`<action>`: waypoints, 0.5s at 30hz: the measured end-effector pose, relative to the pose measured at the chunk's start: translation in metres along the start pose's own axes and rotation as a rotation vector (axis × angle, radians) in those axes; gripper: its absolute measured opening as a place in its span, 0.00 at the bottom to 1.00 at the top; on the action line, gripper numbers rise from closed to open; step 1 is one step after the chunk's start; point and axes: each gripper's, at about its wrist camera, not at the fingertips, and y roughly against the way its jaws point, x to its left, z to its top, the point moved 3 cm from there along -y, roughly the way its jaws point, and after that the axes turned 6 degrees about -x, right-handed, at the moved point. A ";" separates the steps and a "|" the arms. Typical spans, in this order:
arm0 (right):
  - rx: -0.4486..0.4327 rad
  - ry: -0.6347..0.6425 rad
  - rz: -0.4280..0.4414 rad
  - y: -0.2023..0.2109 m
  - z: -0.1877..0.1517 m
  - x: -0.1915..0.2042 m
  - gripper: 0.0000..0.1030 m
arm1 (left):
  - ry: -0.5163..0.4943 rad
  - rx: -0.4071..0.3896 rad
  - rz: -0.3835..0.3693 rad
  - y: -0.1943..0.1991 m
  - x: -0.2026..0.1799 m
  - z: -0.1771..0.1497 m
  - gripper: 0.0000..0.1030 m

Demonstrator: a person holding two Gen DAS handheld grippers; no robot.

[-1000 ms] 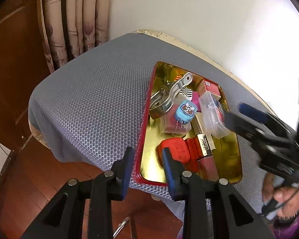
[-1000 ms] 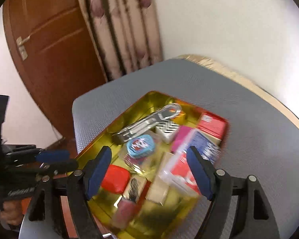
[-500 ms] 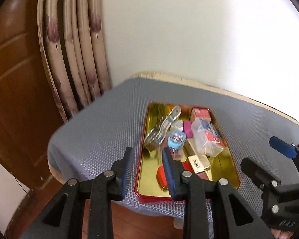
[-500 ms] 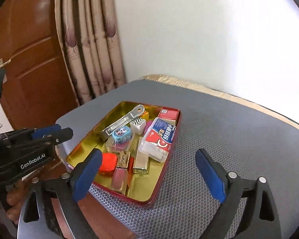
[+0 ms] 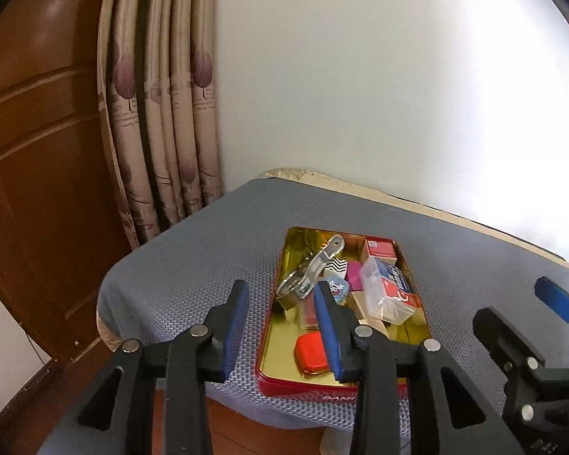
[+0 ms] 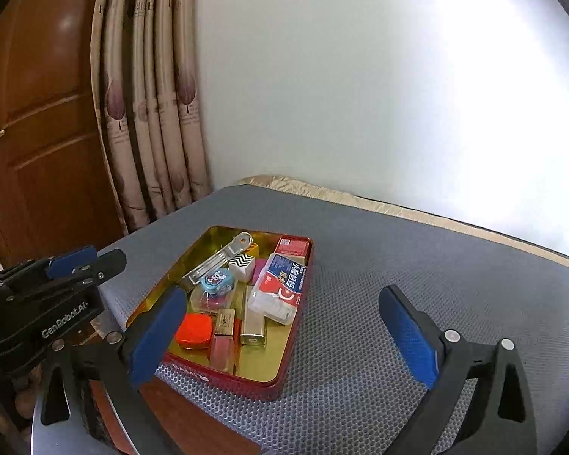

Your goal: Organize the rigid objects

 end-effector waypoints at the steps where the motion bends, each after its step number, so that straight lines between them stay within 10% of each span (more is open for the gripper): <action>1: -0.009 0.008 -0.002 0.003 0.001 0.002 0.98 | -0.001 -0.007 0.006 0.002 0.000 0.001 0.35; 15: -0.042 0.014 -0.031 0.012 0.000 0.013 0.99 | 0.017 -0.048 0.068 0.016 0.002 0.006 0.35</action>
